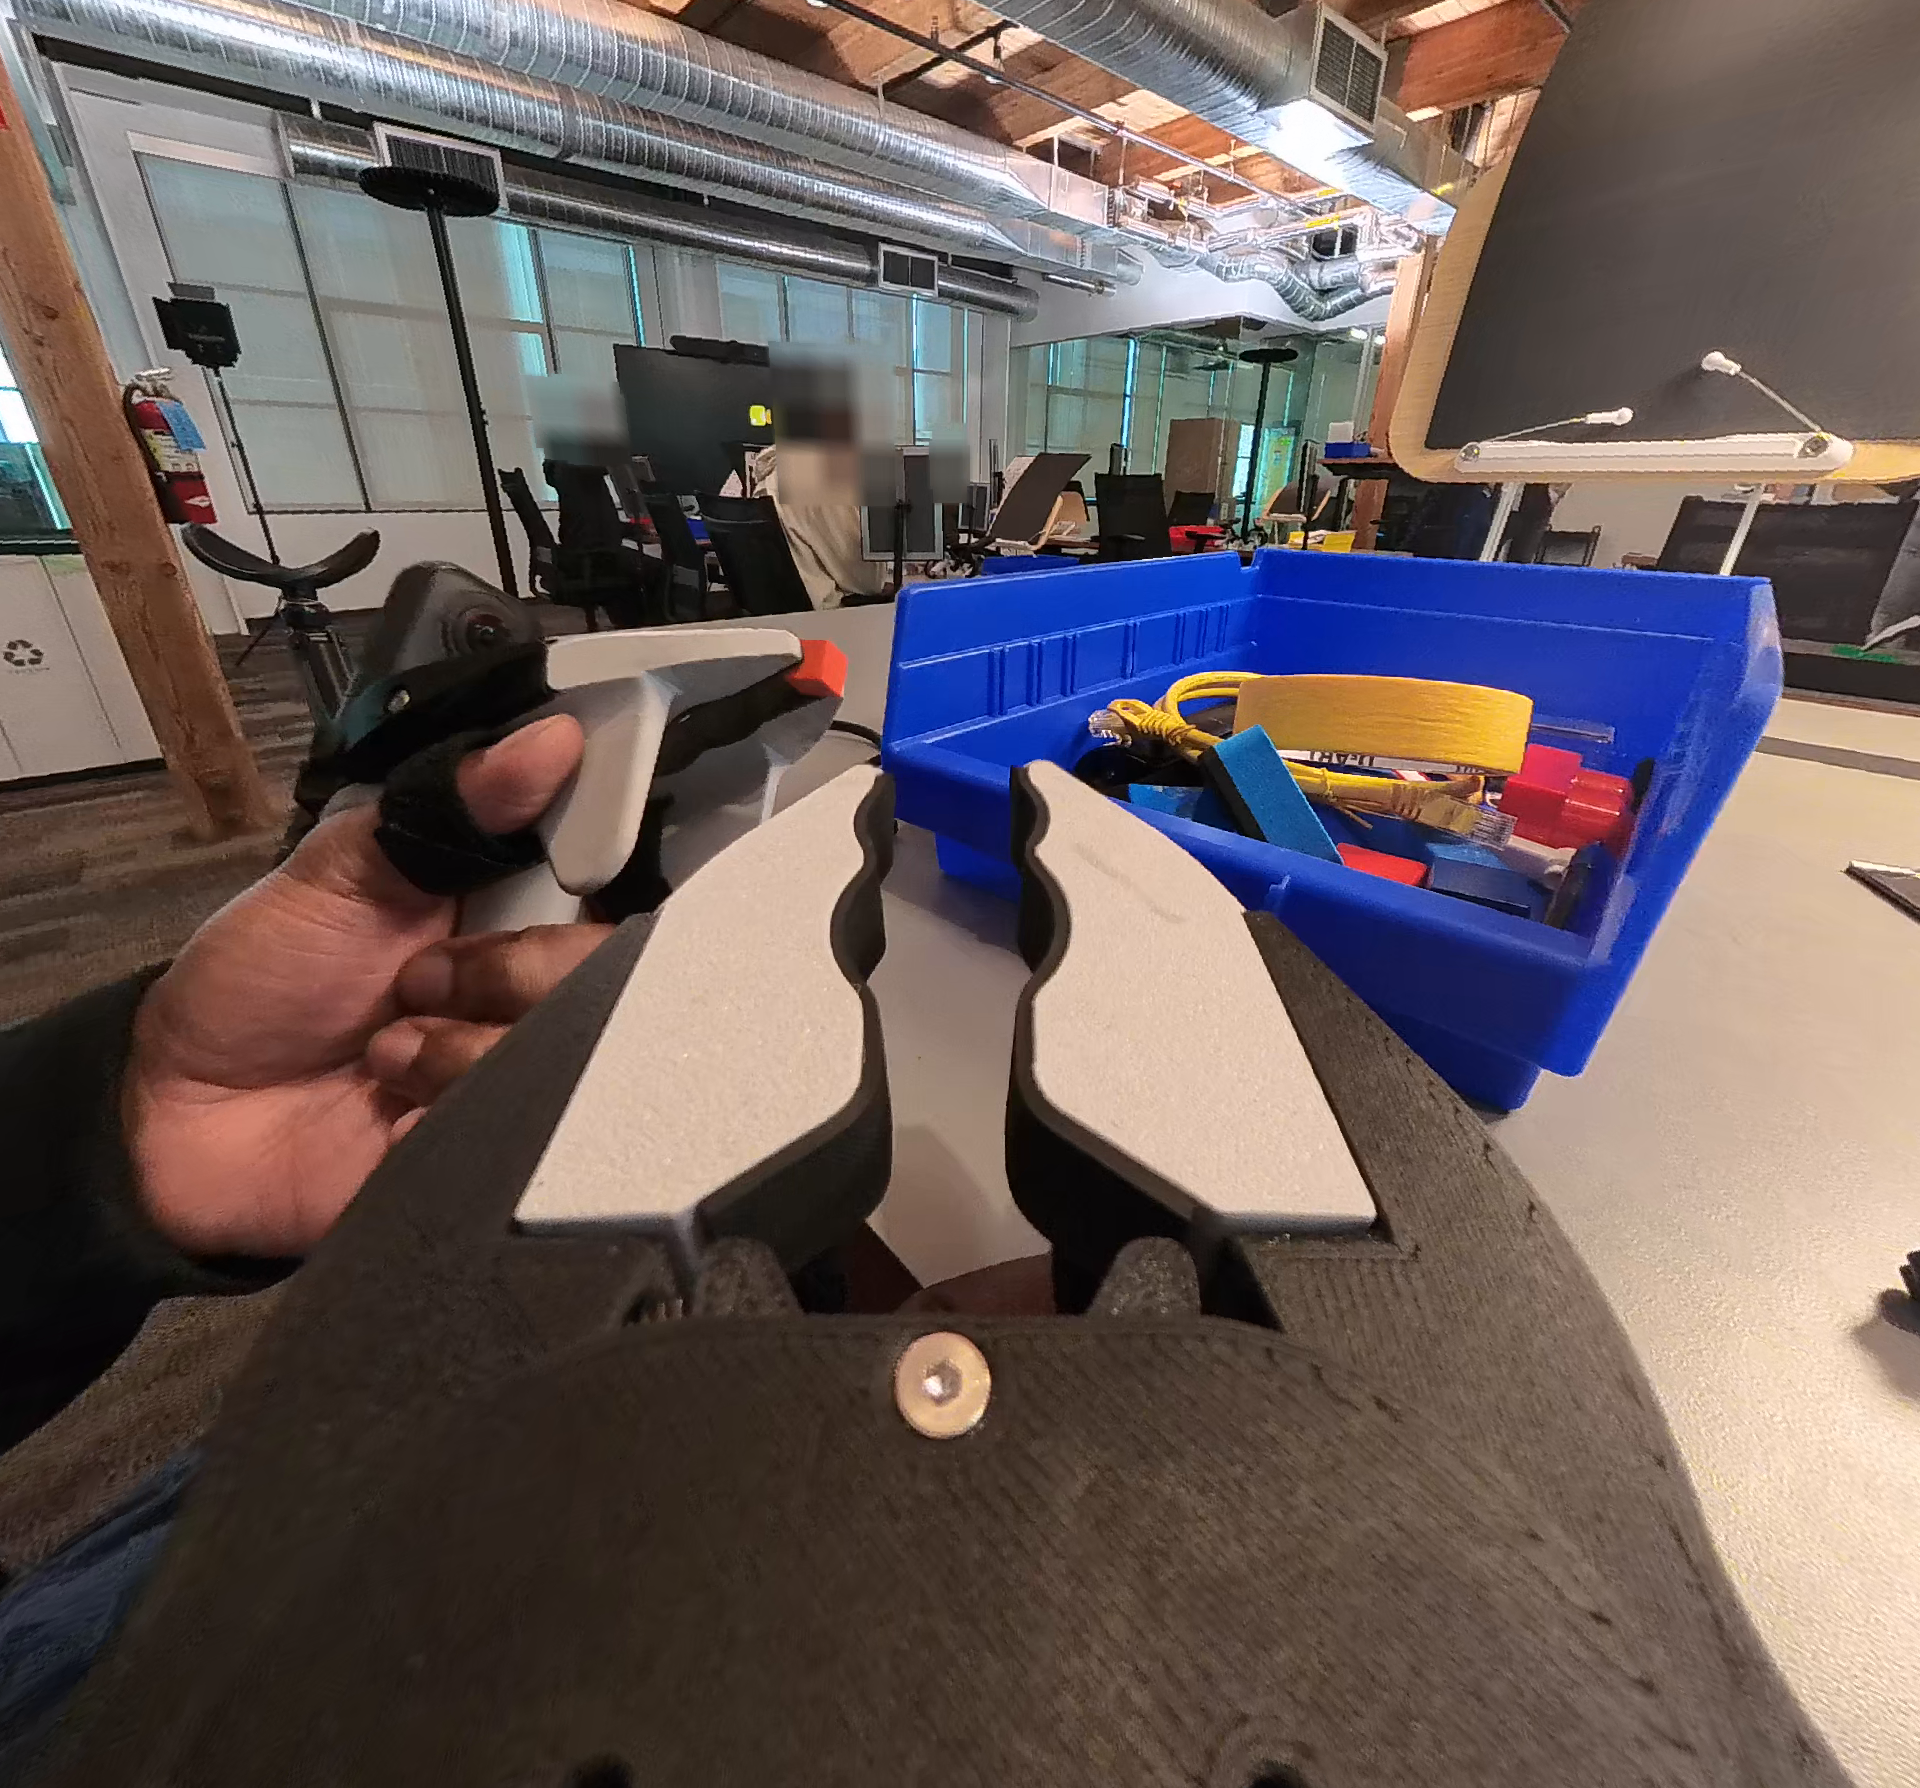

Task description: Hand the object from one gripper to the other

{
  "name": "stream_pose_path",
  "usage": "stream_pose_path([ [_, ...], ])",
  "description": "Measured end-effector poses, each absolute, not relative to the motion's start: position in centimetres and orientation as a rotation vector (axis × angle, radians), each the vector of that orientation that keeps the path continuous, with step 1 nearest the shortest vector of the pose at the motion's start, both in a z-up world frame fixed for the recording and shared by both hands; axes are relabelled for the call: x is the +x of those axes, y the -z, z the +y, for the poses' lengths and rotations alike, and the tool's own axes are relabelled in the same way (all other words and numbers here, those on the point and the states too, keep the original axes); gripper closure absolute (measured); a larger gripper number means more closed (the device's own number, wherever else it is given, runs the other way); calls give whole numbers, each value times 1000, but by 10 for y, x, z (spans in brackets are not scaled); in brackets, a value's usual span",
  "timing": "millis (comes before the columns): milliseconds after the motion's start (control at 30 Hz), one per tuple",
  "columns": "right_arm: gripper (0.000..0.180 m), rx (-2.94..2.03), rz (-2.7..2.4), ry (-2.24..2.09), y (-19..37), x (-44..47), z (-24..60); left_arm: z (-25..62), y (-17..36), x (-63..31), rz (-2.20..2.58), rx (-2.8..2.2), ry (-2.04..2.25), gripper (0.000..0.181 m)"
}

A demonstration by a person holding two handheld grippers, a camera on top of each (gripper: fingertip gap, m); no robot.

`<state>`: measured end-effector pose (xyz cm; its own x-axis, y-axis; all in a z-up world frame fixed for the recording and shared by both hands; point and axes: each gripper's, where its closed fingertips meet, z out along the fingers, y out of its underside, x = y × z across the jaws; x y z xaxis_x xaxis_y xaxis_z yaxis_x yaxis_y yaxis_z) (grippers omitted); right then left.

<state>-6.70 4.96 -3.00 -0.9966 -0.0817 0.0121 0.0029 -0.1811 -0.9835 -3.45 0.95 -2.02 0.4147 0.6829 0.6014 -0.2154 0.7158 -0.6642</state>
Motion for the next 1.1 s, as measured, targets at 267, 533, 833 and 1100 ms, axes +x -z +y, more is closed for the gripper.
stream_pose_path([
  [267, 158, -192, 2098, 2412, 20, -54, 41, 4, 11, -24, -902, -379, -472, 170],
  [533, 156, -364, 2141, 2505, -4, -46, 29, -2, 9, -12, -879, -335, -478, 170],
  [833, 155, -276, 2107, 2385, 13, -53, 26, -6, 16, -11, -913, -351, -512, 170],
  [1100, 154, -306, 2096, 2380, 15, -51, 28, -2, 18, -16, -916, -363, -502, 169],
])
